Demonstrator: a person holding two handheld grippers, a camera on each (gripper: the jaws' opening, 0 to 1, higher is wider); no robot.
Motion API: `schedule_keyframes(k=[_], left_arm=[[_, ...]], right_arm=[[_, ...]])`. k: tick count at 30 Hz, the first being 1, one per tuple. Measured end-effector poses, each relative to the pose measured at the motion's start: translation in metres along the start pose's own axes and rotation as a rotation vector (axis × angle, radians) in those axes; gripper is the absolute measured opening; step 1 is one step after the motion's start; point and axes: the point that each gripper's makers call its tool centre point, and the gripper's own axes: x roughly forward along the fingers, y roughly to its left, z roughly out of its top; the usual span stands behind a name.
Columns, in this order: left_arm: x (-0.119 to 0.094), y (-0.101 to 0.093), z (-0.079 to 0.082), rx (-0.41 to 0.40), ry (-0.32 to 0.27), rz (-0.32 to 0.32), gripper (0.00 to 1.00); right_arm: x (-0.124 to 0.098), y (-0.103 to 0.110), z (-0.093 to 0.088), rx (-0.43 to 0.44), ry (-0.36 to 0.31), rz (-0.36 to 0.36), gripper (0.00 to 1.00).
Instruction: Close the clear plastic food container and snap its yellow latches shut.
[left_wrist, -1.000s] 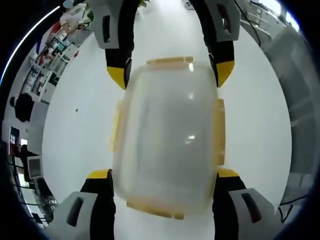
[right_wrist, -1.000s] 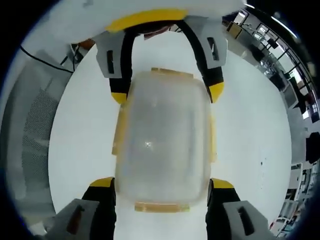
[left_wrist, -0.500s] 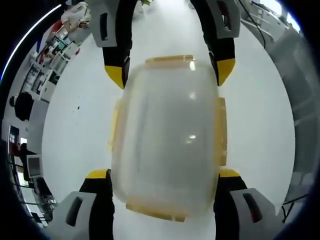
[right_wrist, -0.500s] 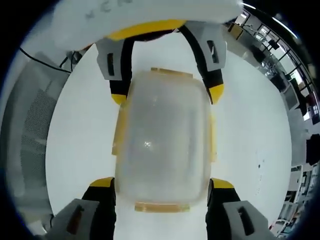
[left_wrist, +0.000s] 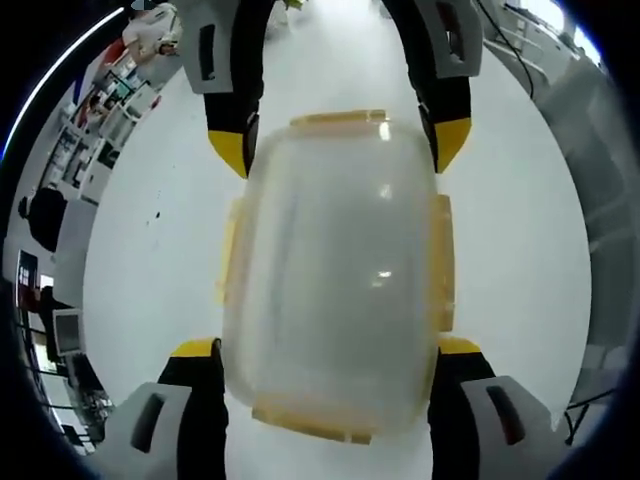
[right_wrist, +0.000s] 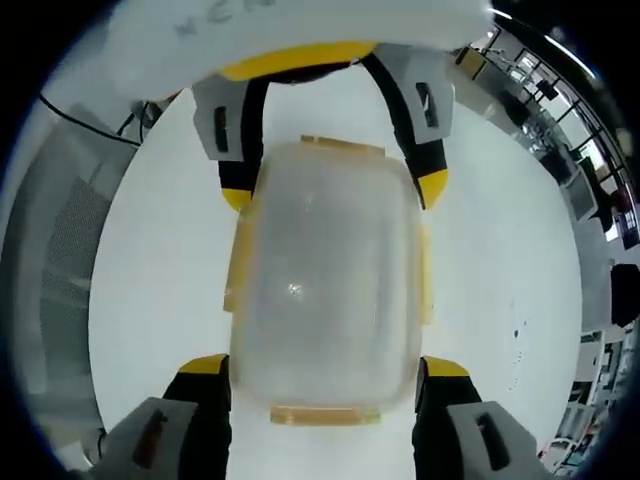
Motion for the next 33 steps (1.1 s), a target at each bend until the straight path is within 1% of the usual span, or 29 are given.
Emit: schedule_keyframes(k=[2, 5, 12, 17, 24, 29, 33], left_arm=[[0.0, 0.0, 0.0, -0.004, -0.003, 0.001, 0.82], [0.0, 0.0, -0.001, 0.011, -0.001, 0.007, 0.83], [0.001, -0.005, 0.0, -0.002, -0.013, -0.008, 0.89], [-0.002, -0.005, -0.001, -0.007, -0.01, -0.002, 0.88], [-0.008, -0.007, 0.001, -0.044, -0.034, 0.001, 0.9], [-0.011, -0.009, 0.0, -0.052, -0.037, 0.007, 0.89], [-0.013, -0.01, -0.002, -0.054, -0.037, 0.014, 0.89]], right_arm=[[-0.001, 0.0, 0.001, 0.01, -0.003, 0.0, 0.74], [0.0, 0.0, 0.002, 0.019, -0.003, -0.003, 0.74], [-0.003, 0.002, 0.002, 0.019, -0.012, -0.01, 0.73], [-0.01, -0.001, 0.003, 0.02, -0.029, -0.031, 0.75], [-0.014, 0.001, -0.004, 0.038, -0.035, -0.053, 0.79], [-0.018, 0.004, -0.009, 0.075, -0.051, -0.067, 0.77], [-0.019, 0.006, -0.01, 0.084, -0.059, -0.076, 0.75]])
